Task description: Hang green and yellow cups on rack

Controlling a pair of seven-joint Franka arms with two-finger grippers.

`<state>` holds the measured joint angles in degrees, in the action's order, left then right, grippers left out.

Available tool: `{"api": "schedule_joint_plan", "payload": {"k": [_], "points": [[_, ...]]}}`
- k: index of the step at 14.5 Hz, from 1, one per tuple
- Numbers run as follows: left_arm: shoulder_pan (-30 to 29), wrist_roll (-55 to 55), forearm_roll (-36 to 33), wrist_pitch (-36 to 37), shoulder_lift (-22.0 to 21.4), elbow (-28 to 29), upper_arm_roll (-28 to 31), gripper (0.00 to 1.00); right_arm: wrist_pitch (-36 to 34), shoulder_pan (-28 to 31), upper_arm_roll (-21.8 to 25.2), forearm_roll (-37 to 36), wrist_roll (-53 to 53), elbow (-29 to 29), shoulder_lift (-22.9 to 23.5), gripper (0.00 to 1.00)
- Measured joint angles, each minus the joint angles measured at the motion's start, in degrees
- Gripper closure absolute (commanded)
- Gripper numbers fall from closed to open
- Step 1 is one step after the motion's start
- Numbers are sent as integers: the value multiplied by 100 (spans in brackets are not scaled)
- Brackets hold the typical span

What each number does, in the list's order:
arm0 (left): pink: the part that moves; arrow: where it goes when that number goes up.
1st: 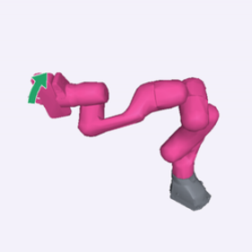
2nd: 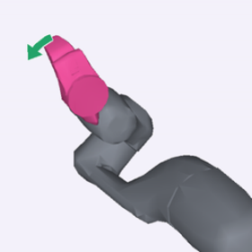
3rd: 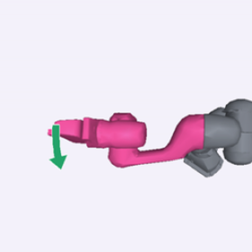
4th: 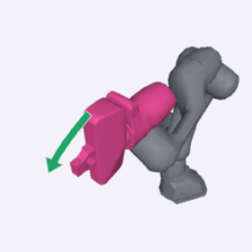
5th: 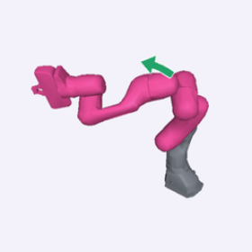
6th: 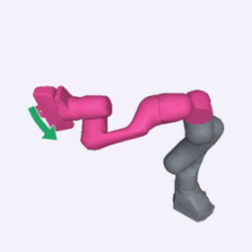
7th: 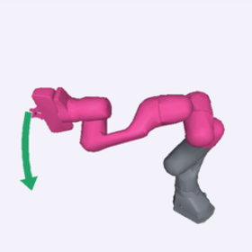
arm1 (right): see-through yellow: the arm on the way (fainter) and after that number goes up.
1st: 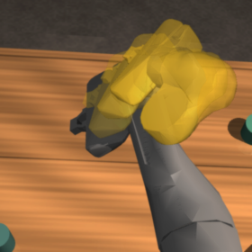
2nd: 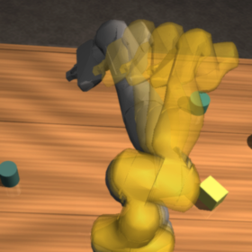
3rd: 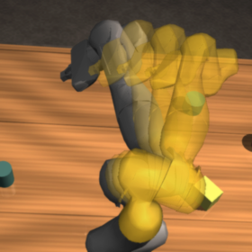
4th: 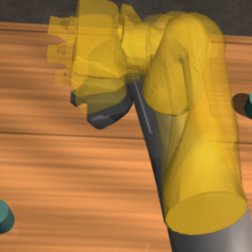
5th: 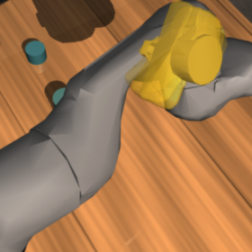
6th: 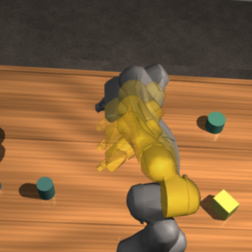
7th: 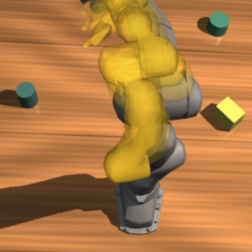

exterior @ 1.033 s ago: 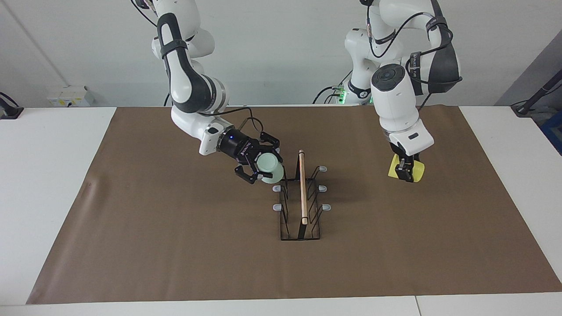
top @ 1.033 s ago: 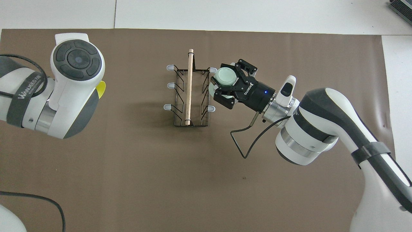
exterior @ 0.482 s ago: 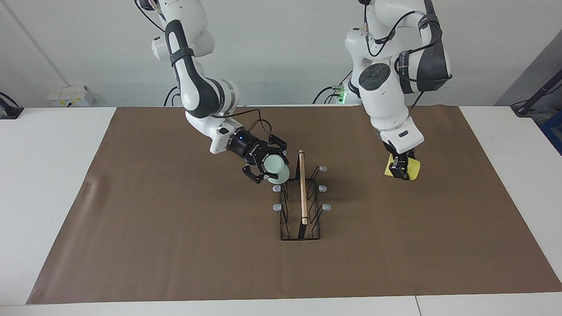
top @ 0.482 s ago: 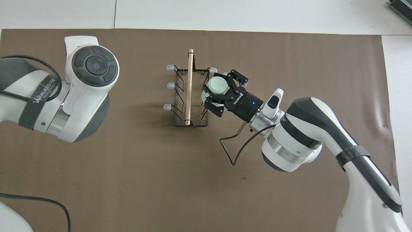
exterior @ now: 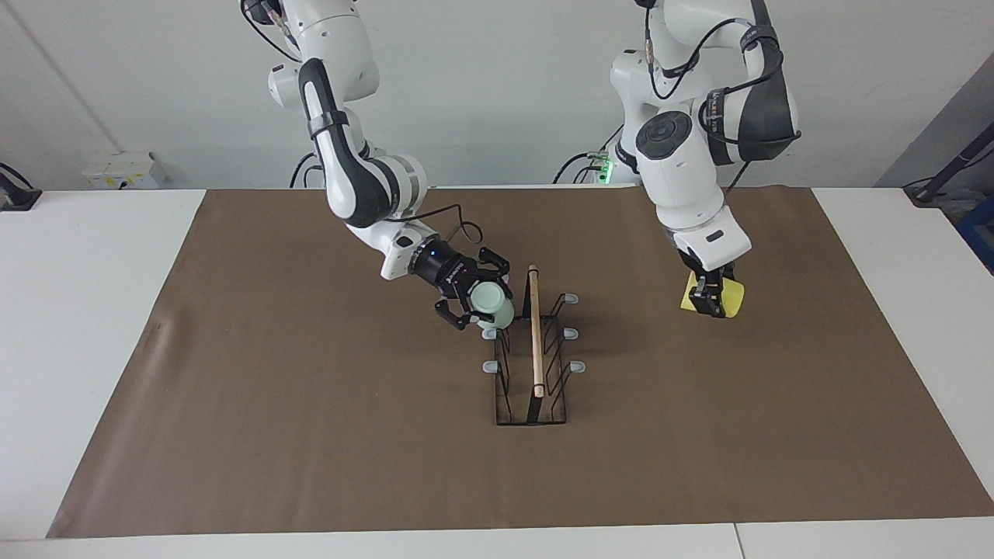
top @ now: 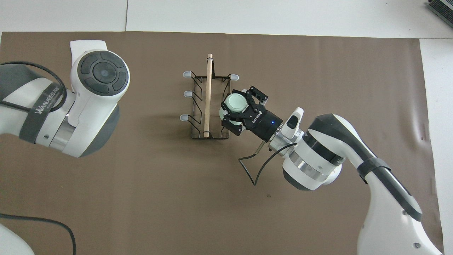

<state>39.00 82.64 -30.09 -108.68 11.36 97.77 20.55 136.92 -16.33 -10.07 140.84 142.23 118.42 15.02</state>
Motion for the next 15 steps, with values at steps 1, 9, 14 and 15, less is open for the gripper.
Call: {"api": "schedule_joint_plan", "payload": {"k": [1, 9, 14, 15], "points": [[4, 71, 0, -1, 0, 0, -3, 100, -103, -7, 0, 64, 98, 22, 75, 100], [378, 742, -140, -6, -5, 2, -16, 100, -473, -18, 1, 199, 506, 99, 328, 100], [634, 1180, -536, -18, -6, 3, -23, 100, -878, 9, 14, 338, 883, 160, 443, 100], [672, 1220, -576, -18, -6, 4, -23, 100, -886, 11, 14, 338, 885, 161, 445, 100]]}}
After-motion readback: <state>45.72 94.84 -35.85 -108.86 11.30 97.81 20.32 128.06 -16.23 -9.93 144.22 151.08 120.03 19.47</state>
